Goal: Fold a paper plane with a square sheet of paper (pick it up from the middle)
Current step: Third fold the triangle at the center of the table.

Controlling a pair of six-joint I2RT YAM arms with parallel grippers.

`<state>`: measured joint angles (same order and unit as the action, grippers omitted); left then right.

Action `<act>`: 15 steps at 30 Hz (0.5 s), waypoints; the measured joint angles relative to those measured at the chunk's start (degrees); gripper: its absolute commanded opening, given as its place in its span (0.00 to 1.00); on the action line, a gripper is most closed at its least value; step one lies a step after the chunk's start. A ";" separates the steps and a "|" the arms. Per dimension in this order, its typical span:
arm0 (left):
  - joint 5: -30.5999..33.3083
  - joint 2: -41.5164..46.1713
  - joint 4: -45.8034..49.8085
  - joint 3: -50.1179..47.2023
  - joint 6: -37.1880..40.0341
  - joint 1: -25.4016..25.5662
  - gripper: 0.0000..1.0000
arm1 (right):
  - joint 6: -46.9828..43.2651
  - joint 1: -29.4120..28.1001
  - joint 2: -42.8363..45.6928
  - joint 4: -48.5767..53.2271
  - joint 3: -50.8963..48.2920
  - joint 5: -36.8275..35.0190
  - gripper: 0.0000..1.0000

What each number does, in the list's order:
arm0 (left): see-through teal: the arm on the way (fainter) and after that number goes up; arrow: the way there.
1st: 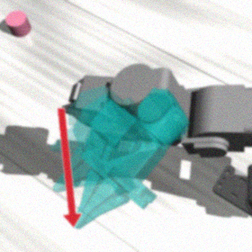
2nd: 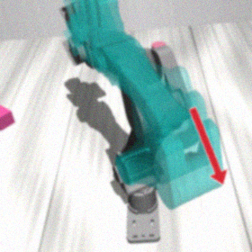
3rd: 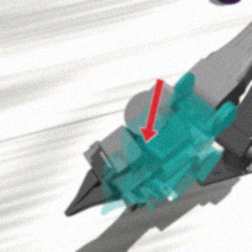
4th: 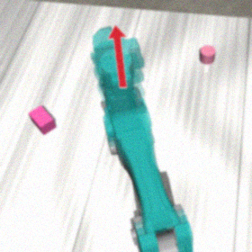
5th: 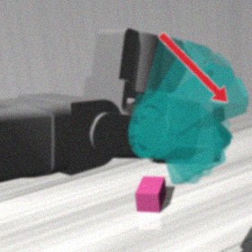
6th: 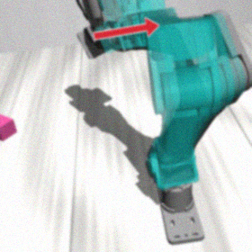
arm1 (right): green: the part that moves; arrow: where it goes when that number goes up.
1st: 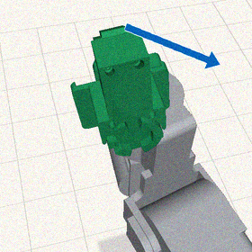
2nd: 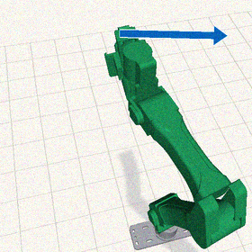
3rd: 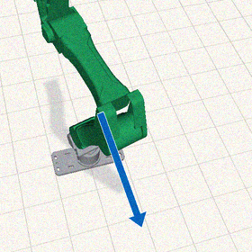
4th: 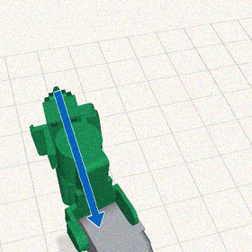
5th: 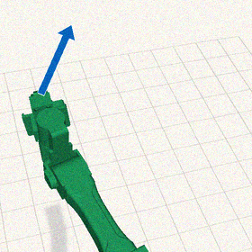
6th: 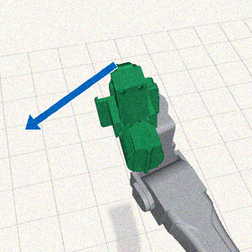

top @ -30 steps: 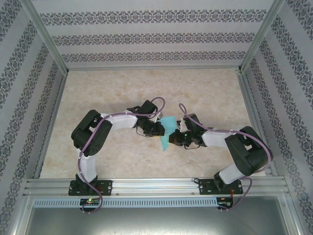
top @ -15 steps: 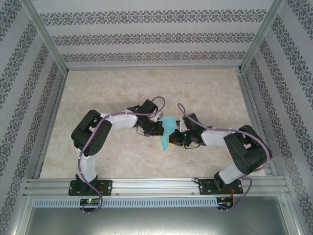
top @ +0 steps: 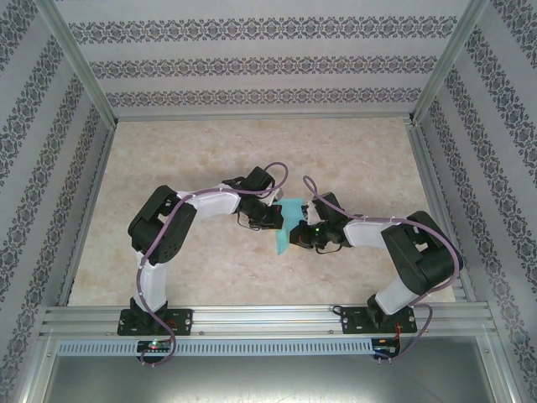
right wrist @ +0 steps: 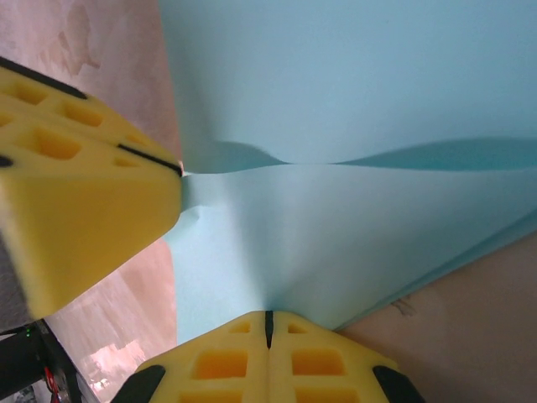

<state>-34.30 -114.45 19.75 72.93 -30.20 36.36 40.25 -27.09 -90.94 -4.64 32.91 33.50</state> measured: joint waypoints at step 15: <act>1.75 -1.97 1.70 1.49 2.58 0.00 0.05 | -0.07 -0.02 1.31 1.18 0.33 0.04 0.00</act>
<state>-32.56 -116.42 21.45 74.41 -27.62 36.36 40.18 -27.11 -89.62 -3.46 33.23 33.54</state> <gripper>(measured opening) 0.067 0.042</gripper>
